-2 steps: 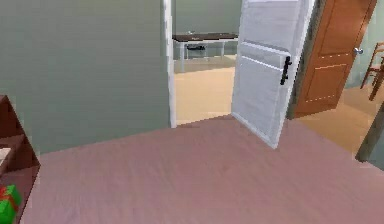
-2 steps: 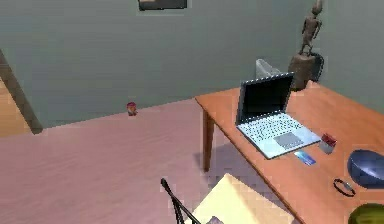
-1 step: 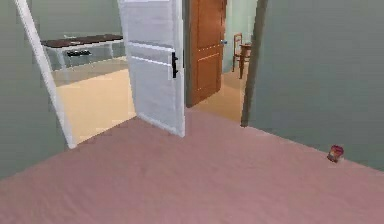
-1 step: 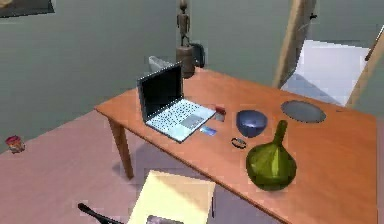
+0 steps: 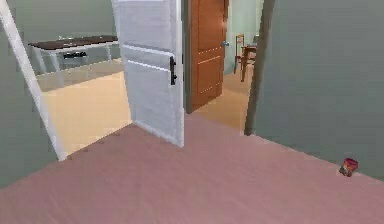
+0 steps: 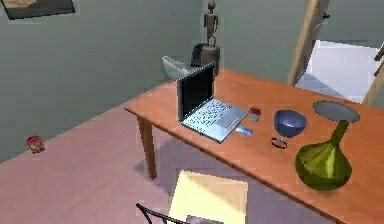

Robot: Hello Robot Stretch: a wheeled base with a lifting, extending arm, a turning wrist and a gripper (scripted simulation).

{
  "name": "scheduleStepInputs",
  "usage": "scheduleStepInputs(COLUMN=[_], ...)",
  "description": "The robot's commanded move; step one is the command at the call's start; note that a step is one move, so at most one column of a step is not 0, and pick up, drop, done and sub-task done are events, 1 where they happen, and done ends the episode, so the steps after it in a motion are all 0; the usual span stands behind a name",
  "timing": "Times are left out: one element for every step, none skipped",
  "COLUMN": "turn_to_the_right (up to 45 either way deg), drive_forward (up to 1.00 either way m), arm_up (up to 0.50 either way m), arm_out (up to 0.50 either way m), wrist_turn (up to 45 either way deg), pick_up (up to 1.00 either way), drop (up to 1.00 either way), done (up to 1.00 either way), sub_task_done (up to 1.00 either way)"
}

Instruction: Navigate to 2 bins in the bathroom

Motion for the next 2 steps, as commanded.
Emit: scheduleStepInputs(turn_to_the_right=[-45.0,-45.0], drive_forward=[0.00,0.00], arm_up=[0.00,0.00], arm_out=[0.00,0.00], wrist_turn=[0.0,0.0], pick_up=[0.00,0.00], drop=[0.00,0.00], done=[0.00,0.00], sub_task_done=[0.00,0.00])
